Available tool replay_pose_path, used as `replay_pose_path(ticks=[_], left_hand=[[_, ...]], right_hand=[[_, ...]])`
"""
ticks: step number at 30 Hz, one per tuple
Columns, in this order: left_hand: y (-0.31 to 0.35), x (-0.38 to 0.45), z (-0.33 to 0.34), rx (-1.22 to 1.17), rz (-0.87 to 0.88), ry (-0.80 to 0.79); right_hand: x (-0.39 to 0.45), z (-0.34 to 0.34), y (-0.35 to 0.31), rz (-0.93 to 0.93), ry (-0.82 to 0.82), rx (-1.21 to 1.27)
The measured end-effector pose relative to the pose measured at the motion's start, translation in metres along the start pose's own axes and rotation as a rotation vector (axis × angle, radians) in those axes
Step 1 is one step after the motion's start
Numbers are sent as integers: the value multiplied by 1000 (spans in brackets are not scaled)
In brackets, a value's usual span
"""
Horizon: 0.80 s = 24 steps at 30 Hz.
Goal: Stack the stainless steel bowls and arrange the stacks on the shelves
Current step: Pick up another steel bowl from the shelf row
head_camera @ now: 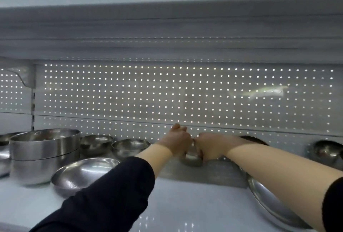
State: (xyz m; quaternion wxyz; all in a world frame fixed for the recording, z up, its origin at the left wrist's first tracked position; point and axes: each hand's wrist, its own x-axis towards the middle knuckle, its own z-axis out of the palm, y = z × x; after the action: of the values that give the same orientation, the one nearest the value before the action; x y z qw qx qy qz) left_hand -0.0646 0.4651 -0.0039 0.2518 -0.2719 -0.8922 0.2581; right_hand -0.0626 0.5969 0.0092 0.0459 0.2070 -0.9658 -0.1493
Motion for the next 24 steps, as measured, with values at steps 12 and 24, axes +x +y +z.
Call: replay_pose_path(ticks=[12,24], left_hand=[[-45,-40,4,-66,-88,-180],[18,-38,-73,-374,90,222]], right_hand=[[11,-14,-47,-27,103,13],[-122,-63,22,107,240,77]])
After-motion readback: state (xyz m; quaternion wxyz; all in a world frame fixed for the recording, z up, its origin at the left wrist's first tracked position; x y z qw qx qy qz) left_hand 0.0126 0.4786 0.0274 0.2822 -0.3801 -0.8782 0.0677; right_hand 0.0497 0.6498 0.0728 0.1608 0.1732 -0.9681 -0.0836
